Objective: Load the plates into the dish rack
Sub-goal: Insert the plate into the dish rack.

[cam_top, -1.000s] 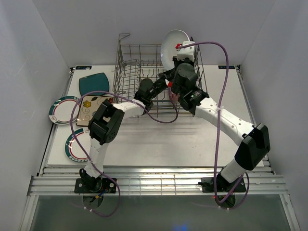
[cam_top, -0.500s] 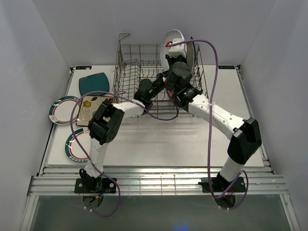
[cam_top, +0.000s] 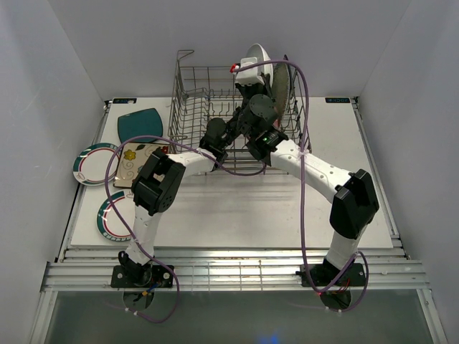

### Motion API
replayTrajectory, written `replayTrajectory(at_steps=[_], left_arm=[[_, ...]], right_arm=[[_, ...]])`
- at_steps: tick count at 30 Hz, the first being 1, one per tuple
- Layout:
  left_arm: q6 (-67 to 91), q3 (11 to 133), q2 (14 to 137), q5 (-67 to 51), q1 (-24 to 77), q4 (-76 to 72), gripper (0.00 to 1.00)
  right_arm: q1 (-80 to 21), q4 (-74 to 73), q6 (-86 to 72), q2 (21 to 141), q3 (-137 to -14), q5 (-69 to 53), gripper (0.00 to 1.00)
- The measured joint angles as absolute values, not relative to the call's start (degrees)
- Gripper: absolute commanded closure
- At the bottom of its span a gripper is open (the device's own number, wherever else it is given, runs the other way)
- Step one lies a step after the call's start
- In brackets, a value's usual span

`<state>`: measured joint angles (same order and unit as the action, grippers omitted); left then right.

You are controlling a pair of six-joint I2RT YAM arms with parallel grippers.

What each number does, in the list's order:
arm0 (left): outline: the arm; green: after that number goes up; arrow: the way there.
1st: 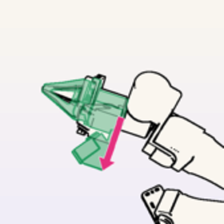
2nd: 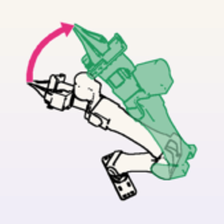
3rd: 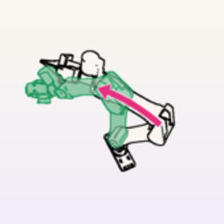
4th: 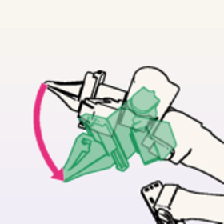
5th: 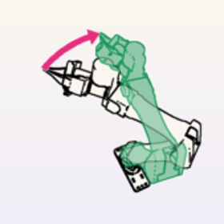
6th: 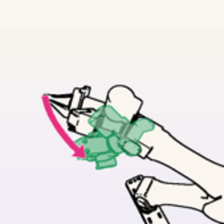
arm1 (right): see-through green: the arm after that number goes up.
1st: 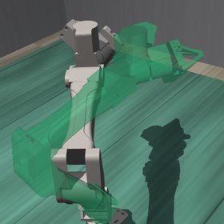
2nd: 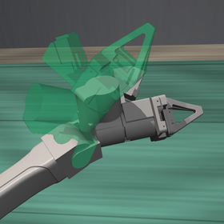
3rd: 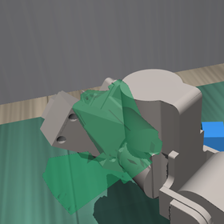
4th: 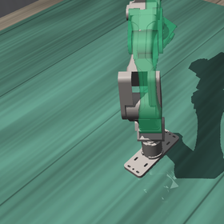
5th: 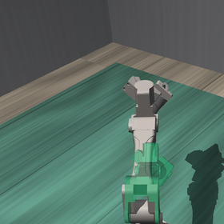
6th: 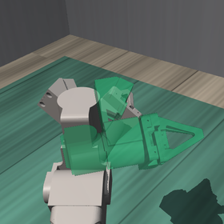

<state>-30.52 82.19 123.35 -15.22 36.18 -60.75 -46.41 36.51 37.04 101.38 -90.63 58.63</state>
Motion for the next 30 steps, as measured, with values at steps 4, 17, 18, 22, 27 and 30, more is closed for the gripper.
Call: replayTrajectory(at_steps=[4,17,18,22,27,30], left_arm=[[-28.62,81.76,123.33,-14.74,36.18,-61.36,1.00],[-22.96,76.51,120.29,-11.16,36.88,-63.05,1.00],[-22.55,76.25,120.14,-10.98,36.88,-62.96,1.00],[-21.32,75.75,119.81,-10.52,36.86,-62.85,1.00],[-19.33,75.77,119.77,-10.24,36.71,-62.06,1.00],[-19.07,75.77,119.77,-9.96,36.64,-62.22,1.00]], right_arm=[[-47.05,39.55,40.69,102.52,-90.76,58.50,0.92],[-48.86,41.06,45.52,104.51,-91.74,57.17,0.92],[-48.88,41.06,45.67,104.64,-91.74,57.04,0.92],[-48.99,41.08,46.37,105.06,-92.01,56.75,0.92],[-48.99,40.95,47.53,106.39,-93.34,56.62,0.92],[-48.99,40.51,48.03,106.91,-94.13,56.60,0.92]])
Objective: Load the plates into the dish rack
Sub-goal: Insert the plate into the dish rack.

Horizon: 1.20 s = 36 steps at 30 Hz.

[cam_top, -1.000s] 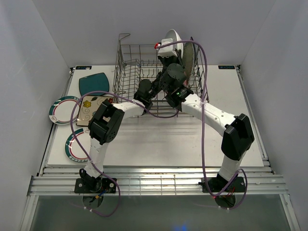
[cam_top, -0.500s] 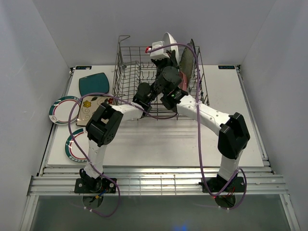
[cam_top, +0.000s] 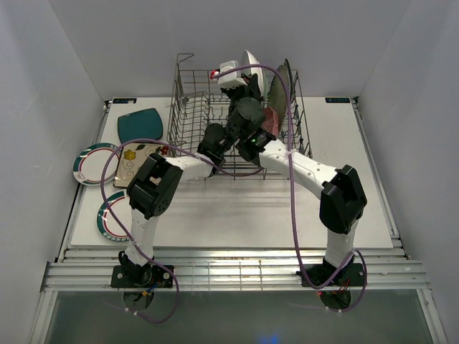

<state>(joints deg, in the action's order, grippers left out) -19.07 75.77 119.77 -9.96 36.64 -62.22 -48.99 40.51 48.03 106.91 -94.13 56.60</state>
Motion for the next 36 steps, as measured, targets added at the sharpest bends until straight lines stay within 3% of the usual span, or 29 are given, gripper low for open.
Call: replayTrajectory(at_steps=[24,36], left_arm=[[-22.44,81.80,123.24,-13.61,34.61,-58.61,1.00],[-27.07,78.48,120.68,-16.32,33.58,-54.81,1.00]], right_arm=[[-48.07,34.30,49.78,110.96,-101.14,58.87,0.92],[-47.90,32.25,47.46,110.85,-100.27,60.14,0.92]])
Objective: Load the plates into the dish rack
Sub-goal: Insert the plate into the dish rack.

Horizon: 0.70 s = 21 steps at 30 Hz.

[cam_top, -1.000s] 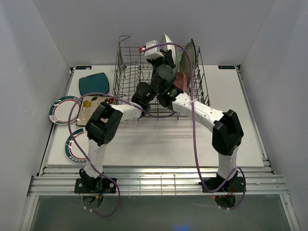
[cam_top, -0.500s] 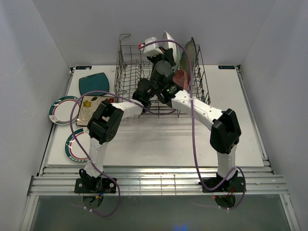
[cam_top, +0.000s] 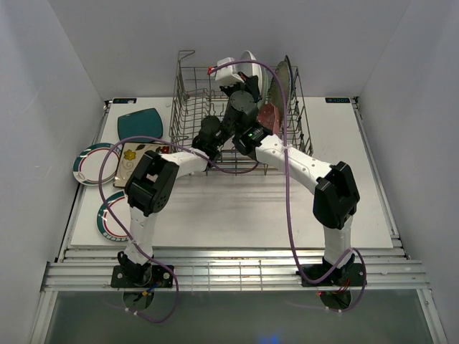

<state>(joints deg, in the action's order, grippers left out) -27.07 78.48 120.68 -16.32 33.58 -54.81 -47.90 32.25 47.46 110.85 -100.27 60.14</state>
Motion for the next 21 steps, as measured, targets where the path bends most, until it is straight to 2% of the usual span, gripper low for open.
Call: replayTrajectory(at_steps=[21], left_arm=[[-25.58,78.24,116.77,-18.46,34.65,-49.71,1.00]], right_arm=[[-48.73,33.17,49.21,109.14,-100.51,63.16,0.92]])
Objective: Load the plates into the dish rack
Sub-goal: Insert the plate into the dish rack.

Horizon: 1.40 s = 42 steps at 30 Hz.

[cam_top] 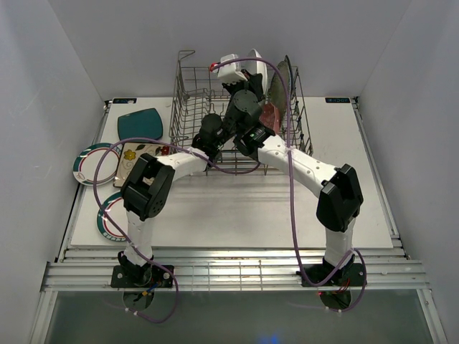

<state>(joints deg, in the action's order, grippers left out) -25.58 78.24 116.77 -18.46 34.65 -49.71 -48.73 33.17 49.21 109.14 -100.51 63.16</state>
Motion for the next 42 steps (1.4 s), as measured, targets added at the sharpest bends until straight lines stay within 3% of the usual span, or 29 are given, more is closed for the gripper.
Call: replayTrajectory(at_steps=[23,42], left_arm=[[-18.76,67.11,103.85,-16.95,37.74,-45.63,1.00],[-14.94,64.62,102.50,-17.34,39.51,-45.06,1.00]], right_arm=[[-54.57,30.30,52.77,106.34,-101.47,69.32,0.92],[-55.02,23.16,48.58,104.60,-100.42,71.83,0.92]])
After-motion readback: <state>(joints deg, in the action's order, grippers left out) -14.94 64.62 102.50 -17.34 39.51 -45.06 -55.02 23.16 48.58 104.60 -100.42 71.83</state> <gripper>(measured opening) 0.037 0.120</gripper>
